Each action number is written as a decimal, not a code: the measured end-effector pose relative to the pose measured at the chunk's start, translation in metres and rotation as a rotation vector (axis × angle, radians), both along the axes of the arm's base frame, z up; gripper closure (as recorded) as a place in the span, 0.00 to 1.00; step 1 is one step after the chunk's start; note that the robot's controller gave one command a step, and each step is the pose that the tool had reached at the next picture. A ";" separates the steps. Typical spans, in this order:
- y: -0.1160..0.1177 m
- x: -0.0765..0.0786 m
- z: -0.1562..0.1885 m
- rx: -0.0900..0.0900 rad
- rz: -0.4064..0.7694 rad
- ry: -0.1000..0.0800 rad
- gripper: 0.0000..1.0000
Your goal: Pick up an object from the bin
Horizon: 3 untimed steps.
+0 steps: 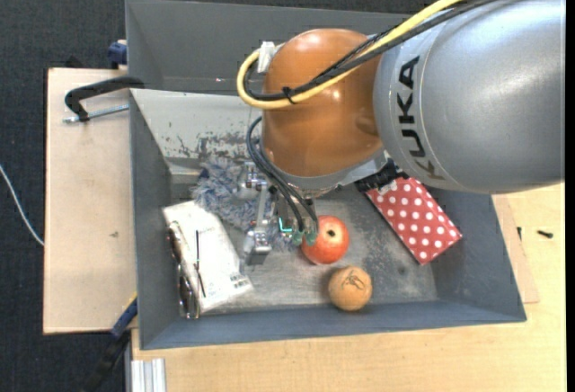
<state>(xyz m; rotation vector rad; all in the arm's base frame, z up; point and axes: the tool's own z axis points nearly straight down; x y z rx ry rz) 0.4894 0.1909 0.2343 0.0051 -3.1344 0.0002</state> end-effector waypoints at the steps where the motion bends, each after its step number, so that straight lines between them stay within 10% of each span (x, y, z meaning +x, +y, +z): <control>1: -0.001 0.002 0.004 0.002 -0.002 -0.008 0.00; 3: -0.025 0.032 -0.083 0.002 0.150 -0.010 0.00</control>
Offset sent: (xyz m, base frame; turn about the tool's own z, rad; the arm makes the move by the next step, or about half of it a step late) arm 0.0150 -0.0461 -0.0723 -0.2459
